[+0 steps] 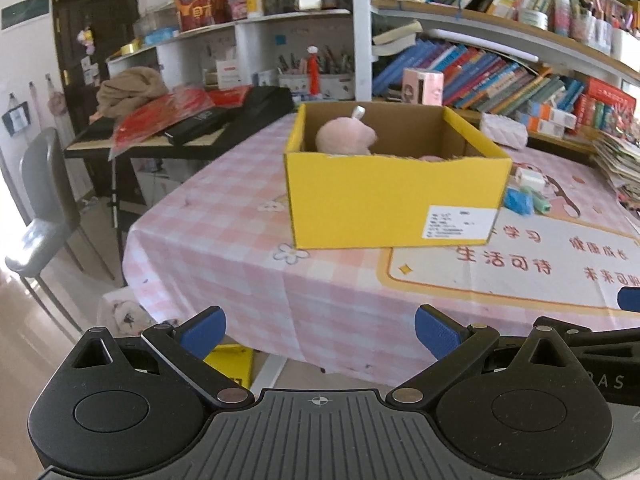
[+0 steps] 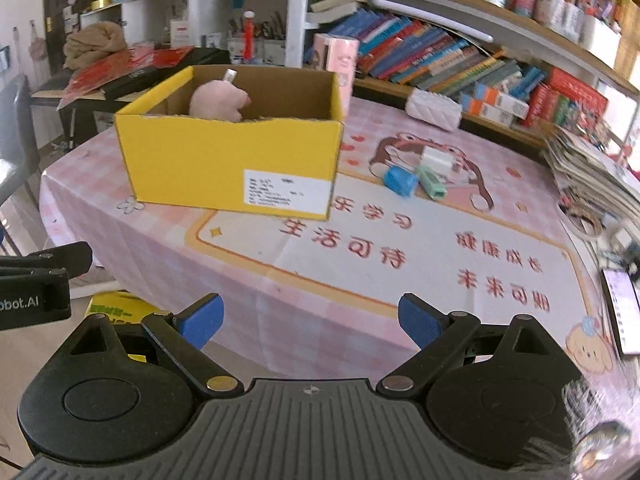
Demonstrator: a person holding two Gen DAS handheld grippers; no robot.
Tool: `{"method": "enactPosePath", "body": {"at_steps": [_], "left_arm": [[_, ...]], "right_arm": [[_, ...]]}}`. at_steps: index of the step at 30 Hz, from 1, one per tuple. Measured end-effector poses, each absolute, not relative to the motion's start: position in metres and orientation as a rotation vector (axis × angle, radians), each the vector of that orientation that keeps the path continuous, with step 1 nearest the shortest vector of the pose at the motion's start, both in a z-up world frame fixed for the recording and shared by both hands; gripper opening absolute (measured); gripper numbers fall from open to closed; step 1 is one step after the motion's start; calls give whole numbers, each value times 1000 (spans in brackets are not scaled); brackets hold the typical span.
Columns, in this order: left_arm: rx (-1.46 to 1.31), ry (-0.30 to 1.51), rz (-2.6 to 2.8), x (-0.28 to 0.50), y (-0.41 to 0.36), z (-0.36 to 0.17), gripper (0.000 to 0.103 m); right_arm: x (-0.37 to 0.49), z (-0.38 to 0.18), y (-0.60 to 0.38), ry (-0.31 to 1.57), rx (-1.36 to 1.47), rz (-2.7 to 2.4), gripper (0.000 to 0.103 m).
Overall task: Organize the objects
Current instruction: 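Lift both open tools out of the yellow box and back away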
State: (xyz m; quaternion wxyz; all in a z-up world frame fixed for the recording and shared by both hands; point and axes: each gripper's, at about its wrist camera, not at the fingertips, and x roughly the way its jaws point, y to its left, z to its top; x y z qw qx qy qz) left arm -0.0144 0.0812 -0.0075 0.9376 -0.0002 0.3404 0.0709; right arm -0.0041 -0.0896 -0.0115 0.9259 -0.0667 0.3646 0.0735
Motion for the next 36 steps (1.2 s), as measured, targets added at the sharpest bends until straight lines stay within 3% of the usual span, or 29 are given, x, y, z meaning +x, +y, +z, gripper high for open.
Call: {"method": "enactPosePath", "body": {"at_steps": [36], "left_arm": [[63, 716, -71, 25, 7, -15, 102]], "right_arm": [[0, -22, -171, 795, -45, -65, 95]]}}
